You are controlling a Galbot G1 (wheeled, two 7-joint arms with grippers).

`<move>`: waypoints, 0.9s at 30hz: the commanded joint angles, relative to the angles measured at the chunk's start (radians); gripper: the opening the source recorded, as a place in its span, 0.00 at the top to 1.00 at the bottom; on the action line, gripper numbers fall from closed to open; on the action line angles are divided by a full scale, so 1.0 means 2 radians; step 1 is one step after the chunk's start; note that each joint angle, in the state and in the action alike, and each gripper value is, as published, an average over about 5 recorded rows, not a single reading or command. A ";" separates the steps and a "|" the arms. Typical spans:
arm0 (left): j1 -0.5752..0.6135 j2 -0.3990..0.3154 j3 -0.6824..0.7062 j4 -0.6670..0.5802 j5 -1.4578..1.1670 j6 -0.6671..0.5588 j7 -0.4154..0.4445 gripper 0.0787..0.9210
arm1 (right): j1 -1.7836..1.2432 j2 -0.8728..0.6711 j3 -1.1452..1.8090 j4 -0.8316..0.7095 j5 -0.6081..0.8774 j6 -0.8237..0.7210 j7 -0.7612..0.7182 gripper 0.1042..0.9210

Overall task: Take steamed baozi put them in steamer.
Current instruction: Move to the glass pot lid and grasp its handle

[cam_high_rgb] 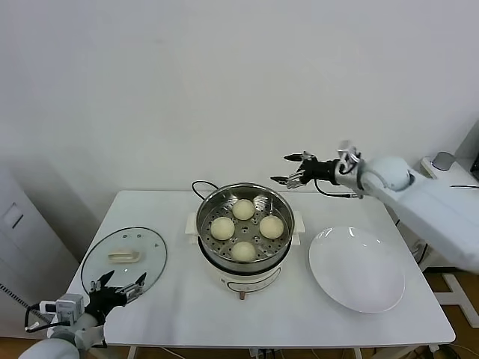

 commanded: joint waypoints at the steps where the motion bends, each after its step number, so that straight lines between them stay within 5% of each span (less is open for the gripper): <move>1: -0.007 0.002 -0.008 0.003 -0.008 -0.005 0.006 0.12 | -0.270 -0.001 0.288 0.032 -0.026 0.084 0.101 0.12; 14: -0.014 0.010 -0.004 0.039 0.091 -0.035 0.025 0.12 | -0.467 0.157 0.528 0.063 -0.170 0.070 0.127 0.12; 27: -0.012 0.022 0.021 0.121 0.467 -0.168 0.057 0.12 | -0.551 0.263 0.611 0.067 -0.256 0.087 0.084 0.12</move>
